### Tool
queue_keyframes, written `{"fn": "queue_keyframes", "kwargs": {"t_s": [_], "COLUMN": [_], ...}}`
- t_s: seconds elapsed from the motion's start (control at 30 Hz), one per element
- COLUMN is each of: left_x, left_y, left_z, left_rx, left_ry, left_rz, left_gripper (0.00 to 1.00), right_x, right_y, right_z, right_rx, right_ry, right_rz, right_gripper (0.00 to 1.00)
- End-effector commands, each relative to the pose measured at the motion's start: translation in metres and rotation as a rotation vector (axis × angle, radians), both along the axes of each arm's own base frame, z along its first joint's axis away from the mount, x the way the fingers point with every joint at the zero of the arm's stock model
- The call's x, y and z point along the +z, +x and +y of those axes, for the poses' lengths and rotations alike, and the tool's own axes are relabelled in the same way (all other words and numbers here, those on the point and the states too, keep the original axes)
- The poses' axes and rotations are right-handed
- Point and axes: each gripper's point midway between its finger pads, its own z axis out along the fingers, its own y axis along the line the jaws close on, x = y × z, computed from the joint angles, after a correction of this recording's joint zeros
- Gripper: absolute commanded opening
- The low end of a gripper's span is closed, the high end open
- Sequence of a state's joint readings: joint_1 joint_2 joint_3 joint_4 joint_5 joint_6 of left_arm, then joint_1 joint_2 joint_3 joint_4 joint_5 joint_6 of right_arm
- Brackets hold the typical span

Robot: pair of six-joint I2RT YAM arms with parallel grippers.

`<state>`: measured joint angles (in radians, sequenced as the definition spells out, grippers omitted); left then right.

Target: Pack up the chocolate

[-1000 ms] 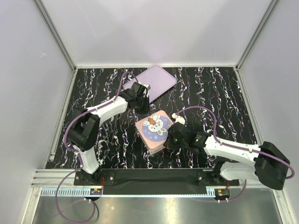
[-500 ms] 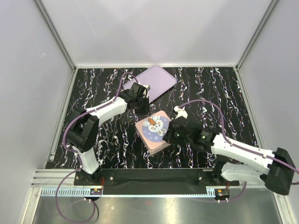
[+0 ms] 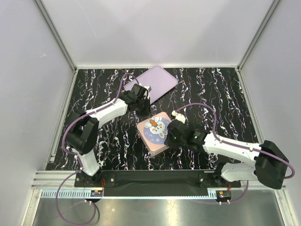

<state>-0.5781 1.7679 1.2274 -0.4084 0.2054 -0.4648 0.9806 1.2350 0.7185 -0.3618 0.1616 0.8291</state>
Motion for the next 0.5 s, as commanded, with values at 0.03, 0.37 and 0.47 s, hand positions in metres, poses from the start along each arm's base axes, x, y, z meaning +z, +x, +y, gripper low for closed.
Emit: {"fn": "queue_keyframes", "kwargs": {"t_s": [0.03, 0.37, 0.47], "left_x": [0.01, 0.07, 0.084], "left_y": [-0.004, 0.018, 0.011], "left_z": [-0.003, 0.027, 0.026], "left_rx": [-0.015, 0.087, 0.08], "left_ry": [-0.007, 0.123, 0.076], "left_rz": [-0.014, -0.144, -0.167], "left_gripper": [0.11, 0.18, 0.18], "right_x": [-0.006, -0.009, 0.002], "right_y": [-0.005, 0.001, 0.003], "right_z": [-0.01, 0.001, 0.008], "right_rx": [0.004, 0.032, 0.048], "right_ry": [-0.053, -0.06, -0.044], "right_rz": [0.006, 0.005, -0.004], "right_gripper": [0.12, 0.13, 0.13]}}
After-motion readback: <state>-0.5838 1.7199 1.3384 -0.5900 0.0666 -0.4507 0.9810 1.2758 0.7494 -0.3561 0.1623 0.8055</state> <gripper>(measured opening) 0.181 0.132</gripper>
